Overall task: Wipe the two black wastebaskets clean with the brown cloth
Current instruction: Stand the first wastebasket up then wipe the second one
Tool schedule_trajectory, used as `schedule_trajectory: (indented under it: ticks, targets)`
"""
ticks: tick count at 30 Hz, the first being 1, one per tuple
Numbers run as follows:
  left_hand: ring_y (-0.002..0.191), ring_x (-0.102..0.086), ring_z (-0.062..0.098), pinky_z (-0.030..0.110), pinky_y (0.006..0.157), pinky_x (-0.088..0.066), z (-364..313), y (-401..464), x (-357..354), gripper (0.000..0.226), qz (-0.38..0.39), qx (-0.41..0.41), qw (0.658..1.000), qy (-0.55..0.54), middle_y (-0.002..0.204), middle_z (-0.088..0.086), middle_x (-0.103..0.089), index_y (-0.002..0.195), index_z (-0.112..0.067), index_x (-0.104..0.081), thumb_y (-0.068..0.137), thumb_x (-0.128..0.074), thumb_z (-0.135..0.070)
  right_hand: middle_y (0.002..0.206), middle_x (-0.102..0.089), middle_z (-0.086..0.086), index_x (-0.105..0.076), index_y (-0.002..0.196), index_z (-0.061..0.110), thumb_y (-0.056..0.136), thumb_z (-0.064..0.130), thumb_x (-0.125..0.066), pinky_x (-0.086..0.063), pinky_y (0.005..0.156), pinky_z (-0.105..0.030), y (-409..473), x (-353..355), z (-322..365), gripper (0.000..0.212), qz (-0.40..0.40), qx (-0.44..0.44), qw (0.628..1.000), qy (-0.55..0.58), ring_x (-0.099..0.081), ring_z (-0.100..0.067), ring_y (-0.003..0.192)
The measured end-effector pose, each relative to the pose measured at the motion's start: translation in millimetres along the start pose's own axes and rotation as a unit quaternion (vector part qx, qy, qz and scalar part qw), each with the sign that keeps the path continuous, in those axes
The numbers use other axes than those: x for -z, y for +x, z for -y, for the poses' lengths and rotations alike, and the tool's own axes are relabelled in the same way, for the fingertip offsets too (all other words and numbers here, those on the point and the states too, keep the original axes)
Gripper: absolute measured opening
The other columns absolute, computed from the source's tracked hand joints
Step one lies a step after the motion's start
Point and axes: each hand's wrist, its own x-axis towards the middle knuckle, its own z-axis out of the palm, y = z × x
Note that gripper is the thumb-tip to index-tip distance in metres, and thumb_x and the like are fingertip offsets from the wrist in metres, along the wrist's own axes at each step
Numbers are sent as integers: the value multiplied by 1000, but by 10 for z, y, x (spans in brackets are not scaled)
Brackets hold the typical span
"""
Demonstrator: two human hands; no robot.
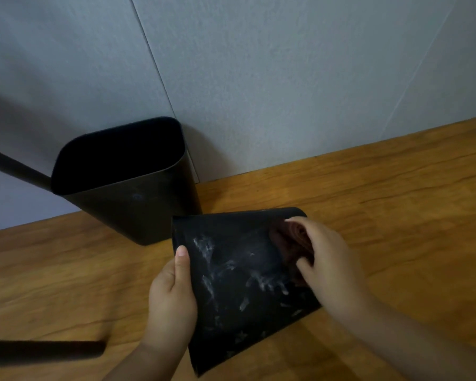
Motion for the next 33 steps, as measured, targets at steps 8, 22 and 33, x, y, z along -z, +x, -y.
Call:
schedule_trajectory:
  ticks: [8,22,33]
  targets:
    - [81,-69,31,40,73,-55,22,-10,-25,49,-8,-13,1000,6,84,17,-71,86,-8,-67,97,-37,-46,127,-46,27,-44,131,45,82,12,-61,-33,99,-17,-80,-54,392,62,117,133,984,25,-35,6,122]
    - [84,-69,27,40,75,-55,40,-10,31,48,9,-37,999,21,85,11,-72,87,-10,-66,97,-36,-45,127,-47,26,-47,128,43,77,7,-66,-37,103,-21,-94,-39,30,64,59,80,995,12,-38,4,124]
    - [86,-67,33,49,80,-54,56,-32,23,48,4,-44,999,27,88,16,-70,86,-8,-65,97,-36,-45,129,-50,21,-49,128,41,76,9,-62,-34,100,-18,-103,-85,178,63,80,150,985,20,-39,0,124]
